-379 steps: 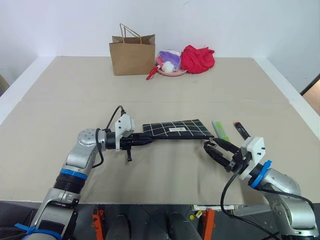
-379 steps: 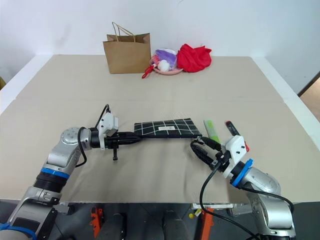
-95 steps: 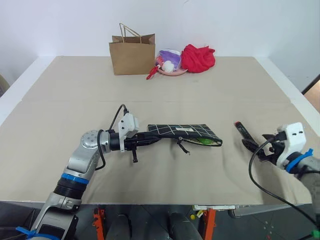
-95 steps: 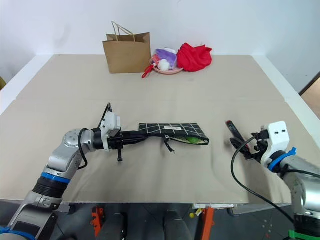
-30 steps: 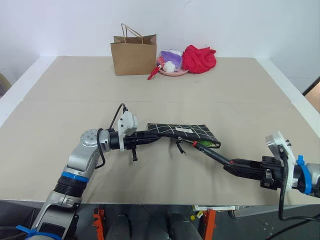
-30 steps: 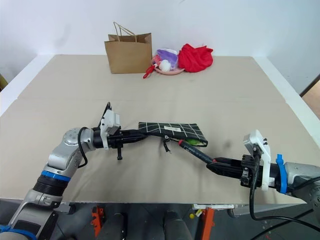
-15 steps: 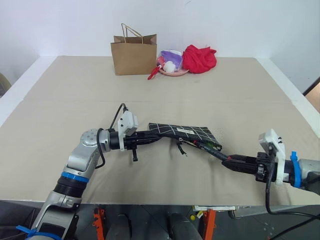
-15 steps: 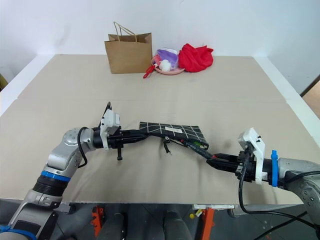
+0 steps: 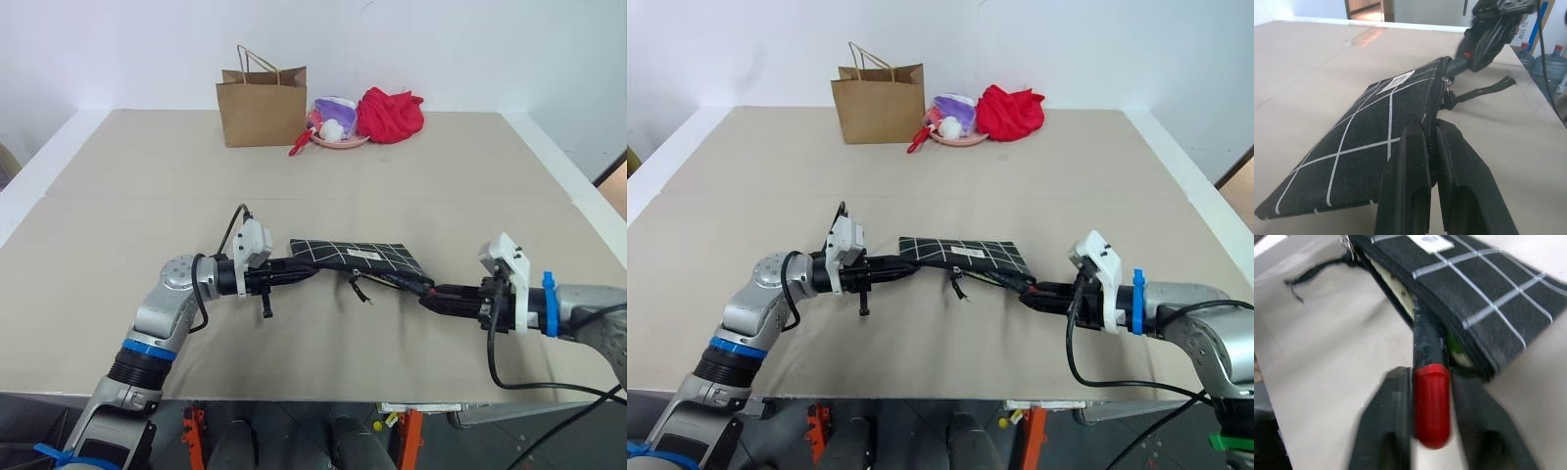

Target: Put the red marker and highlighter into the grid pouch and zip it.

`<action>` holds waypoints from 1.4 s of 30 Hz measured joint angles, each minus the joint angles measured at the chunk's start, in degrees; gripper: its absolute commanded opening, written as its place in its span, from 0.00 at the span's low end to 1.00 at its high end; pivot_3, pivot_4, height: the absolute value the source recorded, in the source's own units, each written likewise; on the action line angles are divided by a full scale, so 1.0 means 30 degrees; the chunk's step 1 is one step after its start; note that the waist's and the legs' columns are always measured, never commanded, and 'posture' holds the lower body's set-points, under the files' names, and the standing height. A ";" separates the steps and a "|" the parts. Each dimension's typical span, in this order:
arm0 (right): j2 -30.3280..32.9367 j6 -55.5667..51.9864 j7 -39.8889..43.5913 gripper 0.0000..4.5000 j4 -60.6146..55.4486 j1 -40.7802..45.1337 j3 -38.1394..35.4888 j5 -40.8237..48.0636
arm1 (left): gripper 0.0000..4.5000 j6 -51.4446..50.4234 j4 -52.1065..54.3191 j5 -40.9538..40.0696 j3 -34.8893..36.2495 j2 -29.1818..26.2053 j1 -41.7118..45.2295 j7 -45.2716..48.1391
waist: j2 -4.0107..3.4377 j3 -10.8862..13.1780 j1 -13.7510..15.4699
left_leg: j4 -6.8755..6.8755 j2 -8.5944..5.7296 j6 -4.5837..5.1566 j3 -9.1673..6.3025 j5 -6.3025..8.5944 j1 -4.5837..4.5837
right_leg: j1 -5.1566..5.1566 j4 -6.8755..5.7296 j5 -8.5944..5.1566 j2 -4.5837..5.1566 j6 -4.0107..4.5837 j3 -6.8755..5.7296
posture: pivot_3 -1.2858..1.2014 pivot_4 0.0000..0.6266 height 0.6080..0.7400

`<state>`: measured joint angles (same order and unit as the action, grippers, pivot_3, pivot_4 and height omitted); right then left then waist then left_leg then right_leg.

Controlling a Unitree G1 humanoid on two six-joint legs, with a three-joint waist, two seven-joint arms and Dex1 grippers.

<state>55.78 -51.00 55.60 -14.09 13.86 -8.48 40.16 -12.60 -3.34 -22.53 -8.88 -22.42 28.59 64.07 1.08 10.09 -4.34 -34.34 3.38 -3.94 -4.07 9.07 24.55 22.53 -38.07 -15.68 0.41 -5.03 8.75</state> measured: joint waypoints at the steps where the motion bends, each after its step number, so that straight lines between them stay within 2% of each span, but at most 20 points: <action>1: -0.0258 0.0002 -0.0076 0.78 0.0023 0.0395 0.0313 -0.0043 | 0.00 -0.0017 0.0022 0.0000 -0.0034 0.0072 -0.0038 -0.0013 | -0.0001 -0.0001 0.0001 | 0.0000 0.0000 0.0000 0.0000 0.0000 0.0000 | -0.0001 0.0000 0.0000 0.0000 -0.0001 -0.0001 | 0.52 0.24 1.00; 3: -0.0478 0.0002 -0.0140 0.99 0.0015 0.0727 0.0743 -0.0166 | 0.00 -0.0066 0.0023 0.0000 -0.0062 0.0228 -0.0052 -0.0025 | -0.0001 0.0000 0.0014 | -0.0001 -0.0001 0.0000 0.0001 0.0000 0.0006 | 0.0000 0.0002 -0.0001 0.0001 -0.0002 -0.0001 | 0.52 0.24 1.00; 7: -0.0489 -0.0028 -0.0015 0.99 -0.0061 0.0645 0.0717 -0.0138 | 0.00 -0.0104 0.0021 0.0001 -0.0066 0.0235 -0.0043 -0.0020 | -0.0001 -0.0001 0.0076 | 0.0001 -0.0001 0.0001 0.0000 0.0002 0.0017 | 0.0004 0.0002 -0.0008 0.0002 -0.0011 -0.0002 | 0.52 0.24 1.00; 9: -0.0051 0.0009 0.0563 0.99 -0.0470 -0.0412 0.0197 0.0066 | 0.00 -0.0129 0.0009 -0.0002 -0.0046 0.0175 -0.0030 0.0000 | -0.0001 0.0000 0.0145 | 0.0004 -0.0001 0.0010 0.0000 0.0008 0.0022 | 0.0004 0.0002 -0.0024 0.0002 -0.0018 -0.0004 | 0.52 0.24 1.00; 11: 0.0464 0.0529 0.1565 0.99 -0.0899 -0.2520 -0.1226 0.0218 | 0.00 -0.0135 -0.0036 0.0005 -0.0003 0.0091 0.0072 0.0006 | -0.0002 -0.0002 0.0259 | 0.0002 -0.0004 0.0017 0.0000 0.0019 0.0034 | 0.0009 0.0002 -0.0034 0.0004 -0.0028 -0.0004 | 0.52 0.24 1.00; 16: 0.0775 0.1725 0.2789 0.99 -0.1369 -0.4993 -0.3619 0.0238 | 0.00 -0.0129 -0.0184 0.0008 0.0146 -0.0237 0.0235 0.0040 | -0.0007 -0.0003 0.0213 | -0.0011 -0.0003 0.0020 0.0001 0.0021 0.0003 | -0.0001 -0.0003 -0.0020 0.0001 -0.0012 -0.0002 | 0.52 0.24 1.00; 26: 0.0227 0.1076 0.2460 0.99 -0.2417 -0.4406 -0.4440 0.2296 | 0.00 -0.0129 -0.0237 0.0015 0.0144 -0.0290 0.0238 0.0124 | -0.0001 0.0000 0.0063 | -0.0035 -0.0003 0.0005 0.0001 0.0010 -0.0005 | -0.0024 -0.0004 -0.0005 0.0001 0.0006 0.0000 | 0.52 0.24 1.00; 29: -0.0110 0.1115 0.2263 0.81 -0.2991 -0.4089 -0.3848 0.2526 | 0.00 -0.0129 -0.0245 0.0016 0.0144 -0.0294 0.0246 0.0134 | 0.0001 0.0000 0.0068 | -0.0023 -0.0003 0.0006 -0.0001 0.0012 0.0002 | -0.0020 -0.0004 -0.0009 0.0000 -0.0014 -0.0002 | 0.52 0.24 1.00; 32: -0.0405 0.1478 0.2211 0.51 -0.3177 -0.4007 -0.2926 0.2276 | 0.00 -0.0129 -0.0293 0.0016 0.0144 -0.0294 0.0275 0.0135 | -0.0001 0.0000 0.0069 | -0.0021 -0.0004 0.0006 -0.0001 0.0014 0.0013 | -0.0014 -0.0001 -0.0018 0.0002 -0.0019 -0.0001 | 0.52 0.24 1.00; 33: -0.0405 0.1716 0.2183 0.36 -0.3183 -0.3942 -0.2561 0.2067 | 0.00 -0.0129 -0.0321 0.0015 0.0144 -0.0296 0.0285 0.0130 | 0.0000 0.0000 0.0069 | -0.0021 -0.0003 0.0006 -0.0001 0.0015 0.0012 | -0.0015 -0.0001 -0.0018 0.0002 -0.0019 -0.0002 | 0.52 0.24 1.00; 34: -0.0424 0.1884 0.2134 0.25 -0.3190 -0.3886 -0.2323 0.1864 | 0.00 -0.0129 -0.0324 0.0016 0.0141 -0.0290 0.0289 0.0128 | 0.0000 0.0000 0.0069 | -0.0021 -0.0004 0.0006 -0.0001 0.0014 0.0011 | -0.0013 -0.0002 -0.0018 0.0002 -0.0018 -0.0002 | 0.52 0.24 1.00; 36: -0.0551 0.2187 0.1904 0.11 -0.3188 -0.3797 -0.2044 0.1556 | 0.00 -0.0129 -0.0325 0.0016 0.0141 -0.0291 0.0289 0.0124 | 0.0000 0.0001 0.0069 | -0.0021 -0.0003 0.0006 -0.0001 0.0015 0.0008 | -0.0015 -0.0002 -0.0018 0.0001 -0.0017 -0.0001 | 0.52 0.24 1.00; 42: -0.1130 0.2917 0.1021 0.11 -0.2772 -0.3266 -0.1377 0.0555 | 0.00 -0.0155 -0.0287 0.0011 0.0138 -0.0305 0.0287 0.0086 | 0.0000 0.0001 0.0054 | -0.0024 -0.0003 0.0006 -0.0001 0.0014 0.0005 | -0.0016 -0.0002 -0.0016 0.0002 -0.0014 0.0000 | 0.52 0.24 1.00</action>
<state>52.39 -42.25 58.67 -22.41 4.07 -12.61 41.83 -13.07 -4.20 -22.50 -8.47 -23.33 29.44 64.33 1.08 10.09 -4.18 -34.41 3.37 -3.92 -4.07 9.11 24.56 22.48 -38.08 -15.73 0.42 -5.07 8.75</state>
